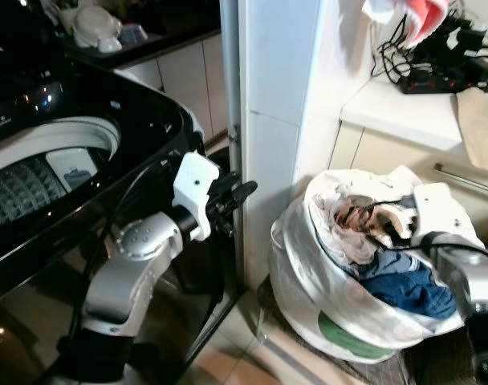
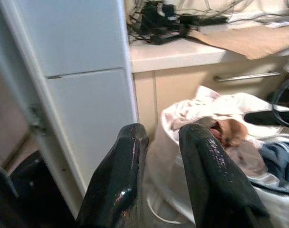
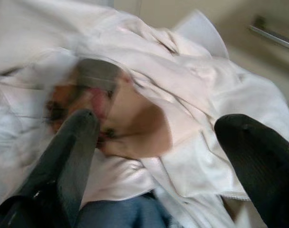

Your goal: Clothes washing

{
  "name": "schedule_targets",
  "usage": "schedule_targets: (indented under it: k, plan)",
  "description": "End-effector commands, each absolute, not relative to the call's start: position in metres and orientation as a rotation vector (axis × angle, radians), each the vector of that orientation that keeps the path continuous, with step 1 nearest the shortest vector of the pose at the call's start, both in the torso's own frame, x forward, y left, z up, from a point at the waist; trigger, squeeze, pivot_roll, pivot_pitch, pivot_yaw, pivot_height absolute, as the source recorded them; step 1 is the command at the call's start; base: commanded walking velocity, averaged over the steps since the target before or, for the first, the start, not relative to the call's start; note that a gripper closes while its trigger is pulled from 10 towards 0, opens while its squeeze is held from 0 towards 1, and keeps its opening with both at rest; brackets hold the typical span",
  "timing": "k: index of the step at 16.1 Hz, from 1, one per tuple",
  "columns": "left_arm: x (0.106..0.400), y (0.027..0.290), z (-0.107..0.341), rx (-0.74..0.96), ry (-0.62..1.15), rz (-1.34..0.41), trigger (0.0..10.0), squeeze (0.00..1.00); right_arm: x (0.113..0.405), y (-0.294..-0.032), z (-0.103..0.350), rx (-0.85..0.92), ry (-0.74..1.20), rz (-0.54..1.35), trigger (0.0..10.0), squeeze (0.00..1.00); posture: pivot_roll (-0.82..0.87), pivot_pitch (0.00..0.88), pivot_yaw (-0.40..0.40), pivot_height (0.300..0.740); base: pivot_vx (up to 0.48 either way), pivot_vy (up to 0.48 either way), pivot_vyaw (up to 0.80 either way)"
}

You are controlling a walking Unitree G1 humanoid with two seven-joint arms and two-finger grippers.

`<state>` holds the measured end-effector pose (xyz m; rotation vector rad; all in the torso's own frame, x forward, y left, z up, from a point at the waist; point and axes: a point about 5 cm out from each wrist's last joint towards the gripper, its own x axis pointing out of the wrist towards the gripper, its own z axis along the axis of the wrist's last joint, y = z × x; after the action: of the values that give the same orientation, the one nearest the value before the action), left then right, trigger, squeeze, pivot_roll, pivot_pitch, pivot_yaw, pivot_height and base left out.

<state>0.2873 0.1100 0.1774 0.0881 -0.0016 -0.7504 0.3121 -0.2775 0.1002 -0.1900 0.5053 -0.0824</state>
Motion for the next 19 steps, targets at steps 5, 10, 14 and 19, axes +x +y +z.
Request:
schedule_targets:
  k: [5, 10, 14, 19]
  plan:
    - [0.277, 0.124, 0.201, 0.122, 0.004, -0.831, 10.0, 0.0, 0.334, -0.297, 0.101, -0.117, 0.461, -0.161, 10.0, 1.0, 0.09, 0.0, 0.083, 0.74, 0.0, 0.0, 0.0]
    - [0.246, 0.131, 0.215, 0.2, 0.066, -0.983, 10.0, 0.0, 0.339, -0.295, 0.09, -0.184, 0.508, -0.219, 10.0, 0.0, 0.24, 0.085, 0.081, 0.74, 0.0, 0.0, 0.0]
    - [0.231, 0.137, 0.219, 0.224, 0.117, -0.986, 10.0, 0.0, 0.336, -0.295, 0.082, -0.16, 0.521, -0.258, 10.0, 0.0, 0.3, 0.106, 0.071, 0.74, 0.0, 0.0, 0.0]
    - [0.22, 0.143, 0.224, 0.255, 0.146, -0.977, 10.0, 0.0, 0.328, -0.295, 0.07, -0.145, 0.56, -0.298, 4.1, 0.0, 0.35, 0.12, 0.062, 0.74, 0.0, 0.0, 0.0]
